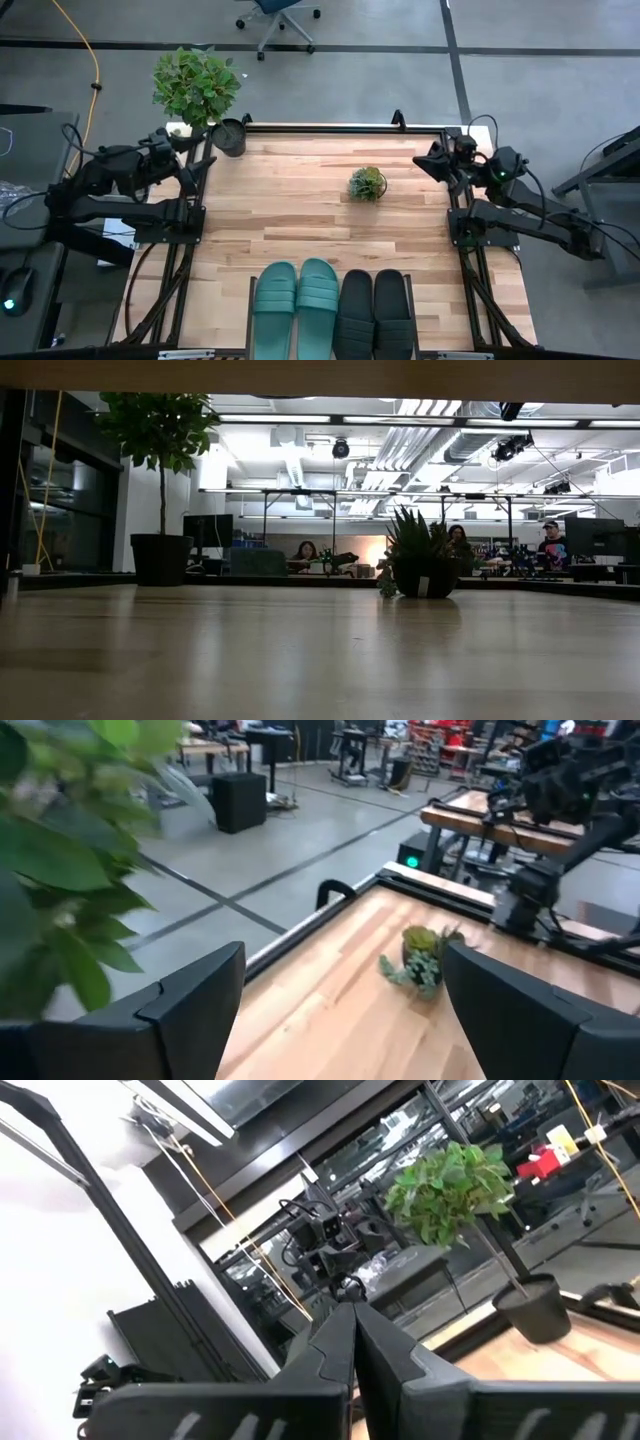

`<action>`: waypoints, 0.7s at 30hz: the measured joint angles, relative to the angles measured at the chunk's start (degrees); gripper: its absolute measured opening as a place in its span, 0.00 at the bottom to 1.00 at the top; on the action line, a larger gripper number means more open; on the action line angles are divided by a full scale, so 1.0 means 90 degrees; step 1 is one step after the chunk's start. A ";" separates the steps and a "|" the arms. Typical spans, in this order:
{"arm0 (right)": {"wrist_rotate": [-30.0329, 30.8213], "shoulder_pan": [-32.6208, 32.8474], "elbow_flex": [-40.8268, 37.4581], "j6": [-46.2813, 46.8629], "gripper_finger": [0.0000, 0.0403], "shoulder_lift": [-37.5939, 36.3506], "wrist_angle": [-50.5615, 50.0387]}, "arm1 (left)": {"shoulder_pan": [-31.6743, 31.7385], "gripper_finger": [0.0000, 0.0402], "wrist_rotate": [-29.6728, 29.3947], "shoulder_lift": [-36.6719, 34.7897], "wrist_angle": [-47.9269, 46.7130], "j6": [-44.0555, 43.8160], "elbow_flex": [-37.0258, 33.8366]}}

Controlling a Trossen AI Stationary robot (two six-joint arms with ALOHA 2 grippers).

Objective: Pick and place slides into the shelf
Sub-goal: Return to Home Position

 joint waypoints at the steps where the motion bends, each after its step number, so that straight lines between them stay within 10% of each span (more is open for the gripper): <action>1: 0.0002 0.0000 -0.0025 0.0000 0.00 0.0002 -0.0002 | 0.0000 0.81 0.0055 0.0000 -0.0005 -0.0062 -0.0036; 21: 0.0148 0.0003 -0.1257 0.0296 0.00 0.0007 0.1989 | 0.0000 0.81 0.0245 0.0002 0.0210 -0.0248 -0.0074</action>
